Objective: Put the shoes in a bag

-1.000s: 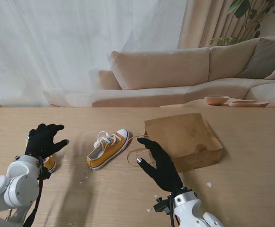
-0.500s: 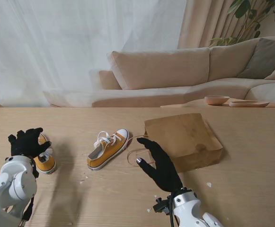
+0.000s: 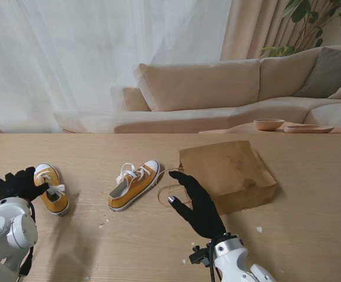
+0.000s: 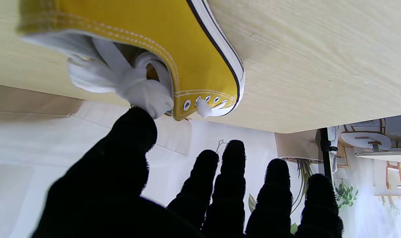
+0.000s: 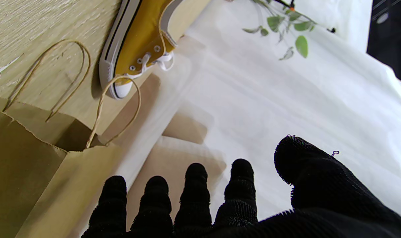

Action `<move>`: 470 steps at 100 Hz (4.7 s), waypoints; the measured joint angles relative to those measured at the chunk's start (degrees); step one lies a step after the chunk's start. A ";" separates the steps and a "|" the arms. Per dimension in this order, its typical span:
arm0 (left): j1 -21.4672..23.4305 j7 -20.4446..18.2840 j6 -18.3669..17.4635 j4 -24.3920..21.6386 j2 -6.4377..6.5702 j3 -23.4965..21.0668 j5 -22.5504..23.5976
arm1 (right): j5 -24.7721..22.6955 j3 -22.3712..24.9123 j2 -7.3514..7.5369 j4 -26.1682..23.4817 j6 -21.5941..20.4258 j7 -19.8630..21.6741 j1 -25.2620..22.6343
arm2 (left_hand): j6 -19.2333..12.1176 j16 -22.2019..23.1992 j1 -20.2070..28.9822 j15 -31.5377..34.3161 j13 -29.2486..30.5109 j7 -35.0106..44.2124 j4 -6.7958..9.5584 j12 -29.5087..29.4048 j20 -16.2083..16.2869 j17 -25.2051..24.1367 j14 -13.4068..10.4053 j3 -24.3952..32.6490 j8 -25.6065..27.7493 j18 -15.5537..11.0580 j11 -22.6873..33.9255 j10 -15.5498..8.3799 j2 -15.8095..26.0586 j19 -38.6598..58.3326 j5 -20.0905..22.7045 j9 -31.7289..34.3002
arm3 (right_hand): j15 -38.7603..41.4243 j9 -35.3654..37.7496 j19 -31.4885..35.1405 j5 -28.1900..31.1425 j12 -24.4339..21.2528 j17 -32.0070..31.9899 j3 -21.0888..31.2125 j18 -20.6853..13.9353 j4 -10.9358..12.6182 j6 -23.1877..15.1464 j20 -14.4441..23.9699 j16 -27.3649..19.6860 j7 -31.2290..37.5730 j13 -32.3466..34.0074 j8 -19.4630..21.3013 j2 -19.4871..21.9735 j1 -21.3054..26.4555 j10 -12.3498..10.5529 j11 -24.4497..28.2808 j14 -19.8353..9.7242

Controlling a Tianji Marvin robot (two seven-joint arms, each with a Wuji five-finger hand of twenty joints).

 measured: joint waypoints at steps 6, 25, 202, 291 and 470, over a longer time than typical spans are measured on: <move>0.18 0.64 0.01 0.21 -0.01 -0.03 -1.02 | 0.00 -0.01 -0.01 0.01 0.00 -0.03 0.01 | 0.77 0.04 -1.73 0.00 0.00 0.04 0.00 0.00 0.01 0.01 0.18 -0.61 0.01 0.40 0.00 0.13 0.01 0.00 0.12 0.07 | 0.01 0.00 0.00 0.00 0.00 0.00 0.00 0.00 0.00 0.01 0.00 0.00 0.00 0.00 0.00 0.00 0.00 0.00 0.01 0.00; 0.22 1.76 0.54 1.02 -0.11 0.28 -2.15 | -0.01 -0.03 -0.01 0.04 -0.02 -0.02 0.04 | 2.02 0.07 -7.36 0.00 0.00 0.46 0.00 0.01 0.04 0.01 0.50 -2.56 0.55 0.44 0.00 0.23 0.65 0.00 0.77 0.07 | 0.02 0.00 0.00 0.00 0.01 0.00 0.00 0.00 0.00 0.06 0.00 0.00 -0.01 0.00 0.00 0.00 0.00 0.00 0.01 0.00; -8.22 13.64 4.02 14.06 -1.85 8.17 -8.40 | 0.05 -0.17 -0.04 -0.01 0.15 0.09 0.15 | 2.52 5.34 10.62 9.09 5.73 20.47 -1.94 6.09 1.89 4.13 -0.24 6.02 15.32 0.48 8.67 -1.29 -0.47 0.00 -7.41 1.28 | 0.15 0.00 0.00 0.05 0.01 0.53 0.00 0.00 0.00 0.59 0.00 0.00 -0.01 0.00 0.07 0.00 0.02 0.00 0.07 0.00; -5.46 10.74 -0.80 8.88 -1.47 6.36 -2.29 | 0.29 -0.04 -0.05 -0.01 0.18 -0.02 0.11 | 0.59 18.25 28.11 41.18 23.57 27.92 -11.52 27.19 -10.04 6.31 9.18 14.86 16.60 7.15 17.09 6.19 -9.98 53.34 20.10 26.29 | 0.89 0.00 0.00 0.72 0.32 0.61 0.00 0.05 0.00 0.61 0.00 0.00 -0.01 0.00 0.10 0.00 0.02 0.00 0.67 0.00; -9.17 14.22 -6.75 6.59 -2.54 10.05 -13.38 | 0.83 0.62 -0.24 -0.91 0.06 -0.65 -0.78 | -0.73 17.01 27.31 54.14 33.25 36.84 -12.44 21.17 0.80 22.53 9.36 22.97 28.86 12.96 15.40 1.40 -15.55 59.04 19.28 26.67 | 1.52 0.00 0.00 1.06 0.43 0.75 0.00 0.10 0.00 0.62 0.00 0.00 0.05 0.00 0.10 0.00 0.07 0.00 0.97 0.00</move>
